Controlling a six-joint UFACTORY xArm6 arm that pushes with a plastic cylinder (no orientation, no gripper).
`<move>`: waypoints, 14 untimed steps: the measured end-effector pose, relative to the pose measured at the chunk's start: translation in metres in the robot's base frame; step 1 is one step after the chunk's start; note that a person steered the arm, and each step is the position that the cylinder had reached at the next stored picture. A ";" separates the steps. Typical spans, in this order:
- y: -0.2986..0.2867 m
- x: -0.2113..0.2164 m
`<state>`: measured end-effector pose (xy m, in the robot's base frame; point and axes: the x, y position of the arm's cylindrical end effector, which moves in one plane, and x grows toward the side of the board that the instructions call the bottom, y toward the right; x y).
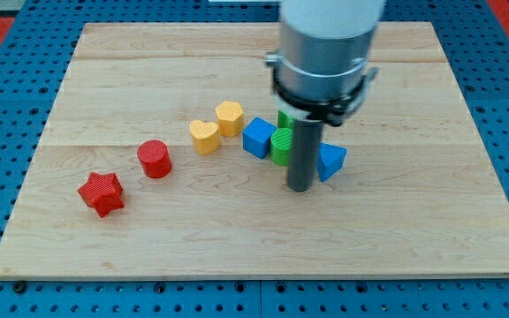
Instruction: Slide yellow heart to the blue cube
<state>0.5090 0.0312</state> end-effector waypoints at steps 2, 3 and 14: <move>-0.122 0.004; -0.142 -0.007; -0.141 -0.036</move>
<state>0.4733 -0.1097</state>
